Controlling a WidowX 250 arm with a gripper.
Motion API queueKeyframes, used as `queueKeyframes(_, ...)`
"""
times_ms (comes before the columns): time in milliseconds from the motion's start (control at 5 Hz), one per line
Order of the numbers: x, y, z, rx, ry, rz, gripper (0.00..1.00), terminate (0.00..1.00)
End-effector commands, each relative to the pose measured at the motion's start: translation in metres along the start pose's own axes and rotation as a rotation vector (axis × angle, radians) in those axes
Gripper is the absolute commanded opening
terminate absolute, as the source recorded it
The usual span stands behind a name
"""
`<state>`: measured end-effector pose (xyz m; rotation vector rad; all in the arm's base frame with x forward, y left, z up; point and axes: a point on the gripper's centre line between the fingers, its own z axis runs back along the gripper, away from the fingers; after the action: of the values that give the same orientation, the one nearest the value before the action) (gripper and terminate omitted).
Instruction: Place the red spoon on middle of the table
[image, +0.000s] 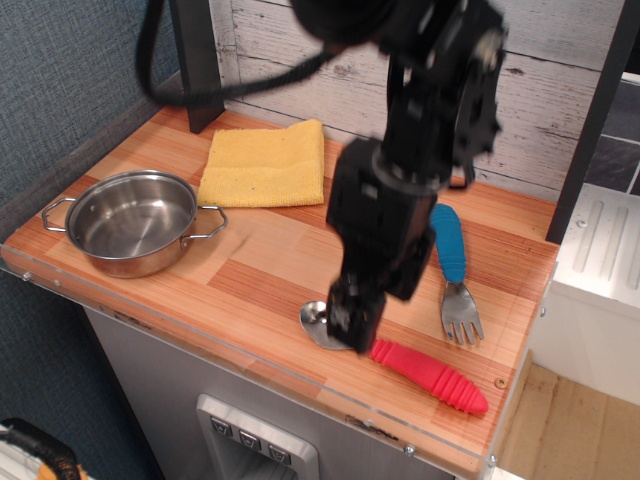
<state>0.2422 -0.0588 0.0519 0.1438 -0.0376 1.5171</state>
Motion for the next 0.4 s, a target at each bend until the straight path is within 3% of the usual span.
queueKeyframes(0,-0.0192,-0.0251,-0.01,-0.099,-0.005,0.063,1.0,0.0)
queueKeyframes(200,-0.0201,-0.0286,-0.0146,-0.077,-0.003,0.085,1.0,0.0)
